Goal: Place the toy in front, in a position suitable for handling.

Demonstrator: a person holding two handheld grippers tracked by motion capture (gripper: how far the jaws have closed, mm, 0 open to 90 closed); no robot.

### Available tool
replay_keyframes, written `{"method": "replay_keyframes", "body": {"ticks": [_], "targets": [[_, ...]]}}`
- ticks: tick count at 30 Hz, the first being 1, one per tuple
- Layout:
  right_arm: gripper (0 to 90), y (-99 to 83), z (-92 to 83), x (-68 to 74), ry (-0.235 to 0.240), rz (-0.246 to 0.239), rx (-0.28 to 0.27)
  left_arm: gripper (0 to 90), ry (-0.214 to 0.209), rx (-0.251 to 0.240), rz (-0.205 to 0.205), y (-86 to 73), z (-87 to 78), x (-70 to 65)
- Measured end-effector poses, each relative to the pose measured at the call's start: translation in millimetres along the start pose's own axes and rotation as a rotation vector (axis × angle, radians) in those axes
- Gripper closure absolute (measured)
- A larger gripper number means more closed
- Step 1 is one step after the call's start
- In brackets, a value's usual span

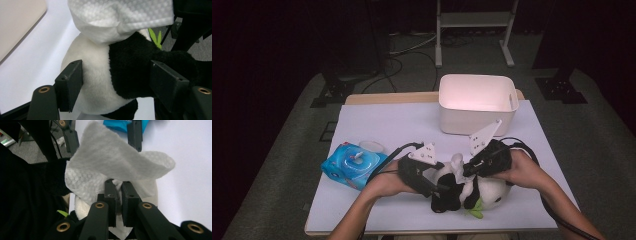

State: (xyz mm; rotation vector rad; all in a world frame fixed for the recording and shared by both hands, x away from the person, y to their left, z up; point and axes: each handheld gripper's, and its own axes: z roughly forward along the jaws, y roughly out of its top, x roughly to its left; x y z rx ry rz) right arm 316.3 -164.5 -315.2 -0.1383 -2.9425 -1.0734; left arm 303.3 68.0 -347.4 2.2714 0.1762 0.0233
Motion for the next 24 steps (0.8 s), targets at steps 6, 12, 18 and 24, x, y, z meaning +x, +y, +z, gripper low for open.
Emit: {"method": "replay_keyframes", "body": {"ticks": [6, 12, 18, 24], "targets": [[83.4, 9.1, 4.7, 4.1, 0.007, -0.026, -0.011, 29.8, 0.015, -0.007, -0.019, -2.9, 2.5, 3.3], [83.2, 14.9, 11.5, 12.7, 0.086, -0.056, -0.022, 29.6, 0.016, -0.006, -0.028, -3.2, 3.1, 6.8], [83.2, 10.8, 6.4, 11.6, 0.058, -0.055, 0.001, 29.2, 0.025, -0.009, -0.032, -3.5, 1.3, 4.8], [83.2, -3.4, -2.1, 12.2, 0.039, -0.03, -0.004, 29.3, 0.019, -0.006, -0.023, -1.9, 2.9, 4.1]]}}
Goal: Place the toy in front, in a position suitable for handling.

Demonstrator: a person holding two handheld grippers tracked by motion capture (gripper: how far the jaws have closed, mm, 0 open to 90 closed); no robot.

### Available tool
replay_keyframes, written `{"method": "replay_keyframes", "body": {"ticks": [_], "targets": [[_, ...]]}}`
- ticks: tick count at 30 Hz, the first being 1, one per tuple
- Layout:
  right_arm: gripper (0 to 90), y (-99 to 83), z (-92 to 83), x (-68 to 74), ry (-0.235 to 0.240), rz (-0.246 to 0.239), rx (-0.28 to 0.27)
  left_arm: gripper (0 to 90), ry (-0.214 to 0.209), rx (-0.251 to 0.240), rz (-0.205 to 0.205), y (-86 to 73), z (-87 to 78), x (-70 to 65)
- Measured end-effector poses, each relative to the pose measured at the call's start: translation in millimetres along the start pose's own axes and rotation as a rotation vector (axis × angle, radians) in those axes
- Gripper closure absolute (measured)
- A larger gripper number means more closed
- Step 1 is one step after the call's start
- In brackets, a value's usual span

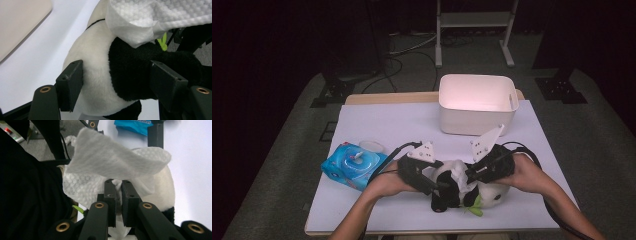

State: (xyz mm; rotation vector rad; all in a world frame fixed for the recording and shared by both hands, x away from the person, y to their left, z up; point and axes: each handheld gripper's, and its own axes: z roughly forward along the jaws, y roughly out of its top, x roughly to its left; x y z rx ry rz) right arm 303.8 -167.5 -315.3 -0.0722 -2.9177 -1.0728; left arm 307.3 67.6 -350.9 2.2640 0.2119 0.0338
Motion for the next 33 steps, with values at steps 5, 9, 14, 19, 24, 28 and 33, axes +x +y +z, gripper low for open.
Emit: {"method": "replay_keyframes", "body": {"ticks": [5, 9, 14, 19, 24, 28, 33], "targets": [[83.4, 11.9, 5.9, 1.2, -0.019, -0.024, -0.003, 29.2, -0.003, 0.003, -0.002, 0.4, 1.5, 0.0], [83.3, 21.9, 12.1, -5.9, -0.028, -0.031, -0.022, 29.3, -0.004, 0.005, 0.009, 0.4, 1.7, -3.1], [83.4, 20.6, 12.0, -10.6, -0.038, -0.02, -0.012, 29.3, -0.008, -0.005, 0.001, -2.2, 0.3, -2.3], [83.4, 3.3, -0.6, -10.4, -0.065, 0.019, 0.002, 29.3, -0.01, -0.002, 0.011, -1.9, -0.3, -4.0], [83.3, -17.5, -12.3, -7.4, -0.086, 0.058, 0.016, 29.2, -0.011, 0.009, 0.008, -0.6, -0.3, -3.1], [83.3, -33.0, -21.1, -6.4, -0.115, 0.086, 0.055, 29.1, -0.016, 0.008, 0.005, -0.6, -0.8, -2.6], [83.2, -53.5, -39.8, -3.2, -0.132, 0.129, 0.012, 29.2, -0.017, 0.01, 0.001, -0.9, -0.9, -2.1]]}}
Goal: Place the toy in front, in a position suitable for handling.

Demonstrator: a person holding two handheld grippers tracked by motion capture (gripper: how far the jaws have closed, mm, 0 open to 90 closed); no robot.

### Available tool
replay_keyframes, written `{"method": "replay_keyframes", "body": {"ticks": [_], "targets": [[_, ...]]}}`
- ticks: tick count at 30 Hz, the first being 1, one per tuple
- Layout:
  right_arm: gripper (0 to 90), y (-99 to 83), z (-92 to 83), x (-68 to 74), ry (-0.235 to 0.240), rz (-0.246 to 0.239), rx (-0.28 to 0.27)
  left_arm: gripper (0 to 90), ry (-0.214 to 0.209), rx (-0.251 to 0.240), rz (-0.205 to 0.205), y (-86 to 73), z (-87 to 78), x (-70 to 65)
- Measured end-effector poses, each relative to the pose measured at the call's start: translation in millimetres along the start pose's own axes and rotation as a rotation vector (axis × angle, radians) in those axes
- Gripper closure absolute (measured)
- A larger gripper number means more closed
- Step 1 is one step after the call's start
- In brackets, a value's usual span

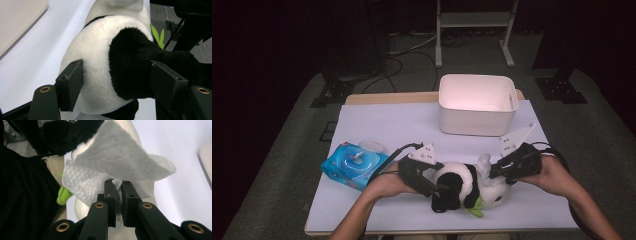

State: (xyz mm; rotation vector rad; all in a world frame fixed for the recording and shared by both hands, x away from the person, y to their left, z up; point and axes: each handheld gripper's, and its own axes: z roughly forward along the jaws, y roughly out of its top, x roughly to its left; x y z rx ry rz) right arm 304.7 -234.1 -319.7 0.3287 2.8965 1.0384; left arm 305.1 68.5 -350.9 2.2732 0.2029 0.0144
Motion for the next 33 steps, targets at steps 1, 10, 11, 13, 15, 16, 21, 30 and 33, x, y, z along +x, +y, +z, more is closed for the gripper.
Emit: {"method": "replay_keyframes", "body": {"ticks": [1, 10, 11, 13, 15, 16, 21, 30, 33], "targets": [[83.2, -4.6, -3.7, -0.5, -0.007, 0.008, -0.005, 29.2, 0.0, 0.002, 0.001, 0.0, -0.3, 0.0], [83.1, -52.5, -22.3, -5.1, -0.037, 0.121, -0.045, 29.0, -0.001, 0.007, -0.004, 0.1, -0.9, 0.9], [83.1, -56.3, -22.7, -5.8, -0.038, 0.126, -0.047, 29.0, 0.0, 0.007, -0.006, 0.4, -0.7, 0.9], [83.0, -60.4, -23.0, -6.1, -0.038, 0.141, -0.046, 28.9, -0.002, 0.01, -0.006, 0.7, -0.7, 0.8], [83.0, -61.6, -22.6, -6.6, -0.033, 0.145, -0.056, 28.9, -0.001, 0.014, -0.007, 1.1, -0.9, 0.6], [83.0, -60.8, -22.1, -6.4, -0.03, 0.143, -0.06, 28.9, -0.001, 0.016, -0.007, 1.2, -0.9, 0.7], [83.0, -45.9, -17.3, -6.4, -0.025, 0.099, -0.052, 28.7, -0.002, 0.029, -0.01, 2.8, -1.3, 1.9], [83.0, -15.9, -2.1, -7.0, 0.022, 0.046, -0.07, 28.3, -0.003, 0.048, -0.003, 6.0, -1.8, 0.5], [83.0, -8.9, 7.9, -6.8, 0.036, 0.031, -0.053, 27.7, 0.003, 0.063, 0.004, 10.1, -5.1, 0.1]]}}
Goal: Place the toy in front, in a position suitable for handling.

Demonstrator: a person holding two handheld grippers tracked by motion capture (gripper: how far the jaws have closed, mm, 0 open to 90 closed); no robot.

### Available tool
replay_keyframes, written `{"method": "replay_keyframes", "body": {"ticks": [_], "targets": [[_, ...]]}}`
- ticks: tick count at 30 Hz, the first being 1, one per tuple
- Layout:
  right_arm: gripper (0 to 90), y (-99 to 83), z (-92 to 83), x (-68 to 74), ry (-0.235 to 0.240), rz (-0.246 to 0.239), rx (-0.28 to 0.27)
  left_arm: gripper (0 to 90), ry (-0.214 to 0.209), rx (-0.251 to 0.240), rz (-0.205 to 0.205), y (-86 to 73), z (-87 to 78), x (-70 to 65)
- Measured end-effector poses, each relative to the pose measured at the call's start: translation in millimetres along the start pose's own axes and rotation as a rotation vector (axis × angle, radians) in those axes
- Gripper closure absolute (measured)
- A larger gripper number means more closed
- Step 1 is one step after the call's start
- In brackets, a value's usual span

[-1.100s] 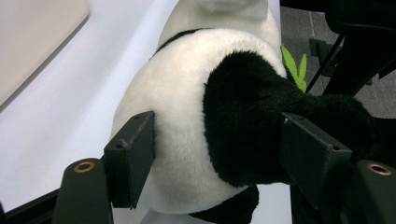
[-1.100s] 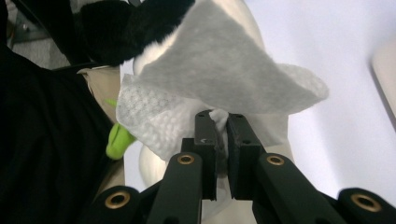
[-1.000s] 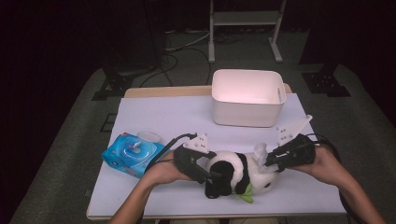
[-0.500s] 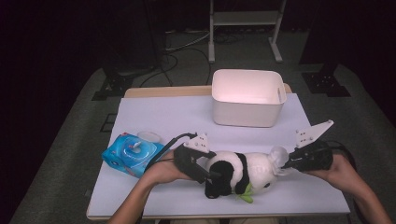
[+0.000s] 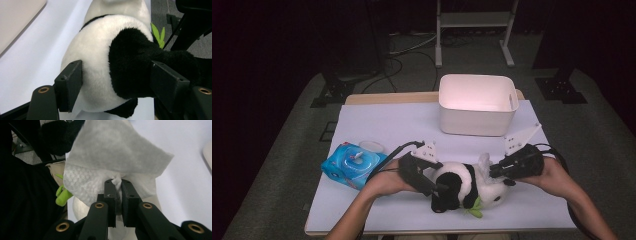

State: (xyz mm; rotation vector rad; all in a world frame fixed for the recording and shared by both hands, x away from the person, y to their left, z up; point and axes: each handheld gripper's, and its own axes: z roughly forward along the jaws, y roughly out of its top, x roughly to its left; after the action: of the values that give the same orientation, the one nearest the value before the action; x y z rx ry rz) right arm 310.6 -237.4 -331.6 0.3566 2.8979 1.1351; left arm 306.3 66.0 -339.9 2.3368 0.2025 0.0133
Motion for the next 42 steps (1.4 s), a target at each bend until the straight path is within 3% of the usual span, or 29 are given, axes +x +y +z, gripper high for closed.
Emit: {"method": "replay_keyframes", "body": {"ticks": [6, 10, 16, 22, 27, 36, 38, 42], "targets": [[83.1, -4.6, 2.6, -0.4, 0.013, 0.01, -0.012, 27.5, -0.017, -0.007, 0.016, 12.0, -1.0, 0.7], [83.1, -6.7, 3.3, 2.8, 0.009, 0.008, -0.017, 25.6, -0.036, 0.008, 0.016, 24.7, 8.0, -0.5], [83.1, -7.5, 4.2, 5.3, 0.006, -0.003, -0.02, 24.6, -0.05, 0.07, 0.03, 37.5, 26.0, 0.7], [83.1, -6.3, 5.3, 7.1, -0.001, -0.008, -0.011, 23.6, -0.024, 0.131, 0.048, 43.5, 39.7, 1.4], [83.2, -3.8, 8.0, 7.3, -0.004, -0.015, 0.001, 20.3, -0.022, 0.165, 0.034, 45.3, 49.7, 3.4], [83.2, -4.5, 11.4, 5.2, 0.018, -0.005, 0.009, 17.7, -0.077, 0.181, 0.029, 44.5, 67.8, 8.3], [83.2, -4.4, 12.6, 4.2, 0.02, -0.011, 0.014, 19.4, -0.081, 0.189, 0.033, 45.6, 70.6, 9.1], [83.1, -5.4, 11.5, 1.7, 0.02, -0.007, 0.006, 36.7, -0.062, 0.176, 0.048, 46.5, 66.5, 10.1]]}}
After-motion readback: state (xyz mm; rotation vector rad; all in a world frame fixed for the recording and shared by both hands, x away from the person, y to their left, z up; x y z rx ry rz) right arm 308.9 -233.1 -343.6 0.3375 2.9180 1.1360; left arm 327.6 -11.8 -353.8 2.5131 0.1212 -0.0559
